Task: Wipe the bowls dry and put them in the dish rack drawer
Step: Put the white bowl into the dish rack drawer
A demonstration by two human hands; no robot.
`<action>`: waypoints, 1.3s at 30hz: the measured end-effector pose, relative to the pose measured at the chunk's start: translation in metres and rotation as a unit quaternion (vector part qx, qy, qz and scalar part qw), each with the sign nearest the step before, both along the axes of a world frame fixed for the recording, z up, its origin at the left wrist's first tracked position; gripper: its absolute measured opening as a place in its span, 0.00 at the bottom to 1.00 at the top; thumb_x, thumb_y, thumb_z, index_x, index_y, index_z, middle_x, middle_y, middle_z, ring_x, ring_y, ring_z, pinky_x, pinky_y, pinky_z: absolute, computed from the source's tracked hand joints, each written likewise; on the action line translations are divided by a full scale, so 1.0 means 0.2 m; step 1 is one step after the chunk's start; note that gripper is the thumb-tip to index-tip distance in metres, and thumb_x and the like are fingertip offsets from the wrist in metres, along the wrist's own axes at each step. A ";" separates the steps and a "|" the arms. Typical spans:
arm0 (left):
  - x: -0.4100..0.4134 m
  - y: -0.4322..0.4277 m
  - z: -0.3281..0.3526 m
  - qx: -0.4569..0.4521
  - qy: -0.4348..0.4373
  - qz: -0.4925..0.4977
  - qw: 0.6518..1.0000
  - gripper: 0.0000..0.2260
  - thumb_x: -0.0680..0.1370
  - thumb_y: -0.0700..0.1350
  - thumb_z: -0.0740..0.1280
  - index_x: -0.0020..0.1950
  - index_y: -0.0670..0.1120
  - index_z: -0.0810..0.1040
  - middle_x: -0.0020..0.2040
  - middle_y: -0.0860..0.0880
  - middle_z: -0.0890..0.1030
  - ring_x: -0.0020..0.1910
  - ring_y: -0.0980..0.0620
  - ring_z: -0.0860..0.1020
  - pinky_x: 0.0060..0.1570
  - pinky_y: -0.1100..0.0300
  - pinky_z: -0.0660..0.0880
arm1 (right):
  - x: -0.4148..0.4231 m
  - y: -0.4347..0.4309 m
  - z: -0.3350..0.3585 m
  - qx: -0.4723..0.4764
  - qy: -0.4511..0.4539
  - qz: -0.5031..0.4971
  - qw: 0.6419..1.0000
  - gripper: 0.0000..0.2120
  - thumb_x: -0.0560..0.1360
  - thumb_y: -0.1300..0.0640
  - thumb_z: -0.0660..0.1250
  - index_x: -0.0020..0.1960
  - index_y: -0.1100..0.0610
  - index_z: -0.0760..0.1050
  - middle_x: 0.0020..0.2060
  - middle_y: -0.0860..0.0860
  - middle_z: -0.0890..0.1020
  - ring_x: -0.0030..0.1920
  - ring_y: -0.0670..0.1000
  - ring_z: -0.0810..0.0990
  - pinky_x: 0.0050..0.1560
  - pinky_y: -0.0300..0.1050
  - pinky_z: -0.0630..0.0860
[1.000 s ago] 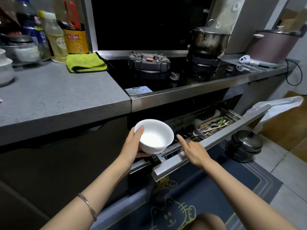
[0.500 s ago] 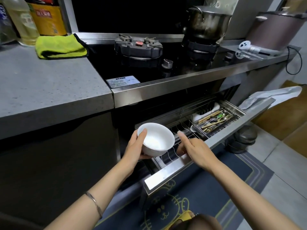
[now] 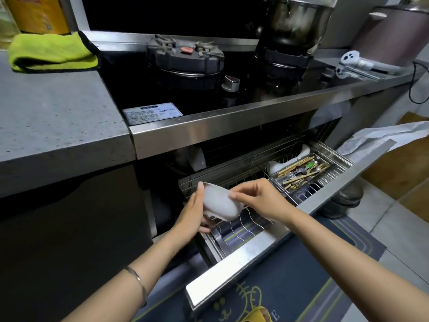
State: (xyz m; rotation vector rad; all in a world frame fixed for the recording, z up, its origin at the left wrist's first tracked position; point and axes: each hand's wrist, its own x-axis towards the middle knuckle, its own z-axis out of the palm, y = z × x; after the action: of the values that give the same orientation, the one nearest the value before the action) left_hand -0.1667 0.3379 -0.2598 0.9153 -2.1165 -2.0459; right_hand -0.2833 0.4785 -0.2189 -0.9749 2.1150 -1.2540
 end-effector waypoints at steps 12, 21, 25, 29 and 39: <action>-0.03 -0.17 -0.46 -0.512 -0.094 -0.183 0.834 0.58 0.57 0.81 0.32 0.77 0.45 0.36 0.78 0.50 0.37 0.76 0.54 0.37 0.70 0.59 0.32 | -0.34 -0.35 -0.37 0.067 -0.278 -0.228 0.931 0.12 0.77 0.63 0.65 0.58 0.68 0.76 0.32 0.53 0.79 0.34 0.50 0.76 0.32 0.40 0.74; -0.02 -0.17 -0.49 -0.504 -0.095 -0.175 0.840 0.57 0.56 0.81 0.31 0.76 0.47 0.32 0.72 0.54 0.29 0.72 0.58 0.30 0.71 0.60 0.30 | -0.31 -0.53 -0.52 0.079 -0.323 -0.233 0.914 0.09 0.77 0.62 0.66 0.38 0.58 0.71 0.34 0.53 0.76 0.33 0.50 0.74 0.33 0.43 0.73; -0.02 -0.17 -0.49 -0.497 -0.086 -0.174 0.846 0.57 0.56 0.81 0.30 0.76 0.47 0.33 0.75 0.52 0.32 0.72 0.57 0.31 0.71 0.59 0.31 | -0.28 -0.56 -0.56 0.080 -0.316 -0.223 0.919 0.07 0.75 0.62 0.68 0.40 0.59 0.72 0.34 0.53 0.77 0.32 0.50 0.76 0.31 0.42 0.73; -0.02 -0.16 -0.49 -0.498 -0.087 -0.178 0.844 0.57 0.55 0.81 0.30 0.76 0.48 0.32 0.74 0.54 0.31 0.72 0.58 0.30 0.70 0.59 0.31 | -0.28 -0.55 -0.59 0.075 -0.317 -0.222 0.919 0.06 0.75 0.62 0.69 0.40 0.59 0.73 0.35 0.54 0.78 0.33 0.50 0.77 0.30 0.42 0.75; -0.02 -0.15 -0.46 -0.488 -0.110 -0.189 0.845 0.54 0.59 0.78 0.37 0.77 0.49 0.35 0.76 0.53 0.35 0.71 0.58 0.31 0.68 0.60 0.31 | -0.27 -0.50 -0.54 0.114 -0.286 -0.132 0.942 0.08 0.75 0.60 0.69 0.52 0.61 0.78 0.47 0.59 0.81 0.45 0.54 0.80 0.44 0.45 0.78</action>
State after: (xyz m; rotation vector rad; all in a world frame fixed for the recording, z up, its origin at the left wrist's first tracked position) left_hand -0.1711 0.3073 -0.3525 0.5744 -3.0875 -0.6359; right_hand -0.3369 0.3777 -0.3275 -0.1867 1.8914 -1.1936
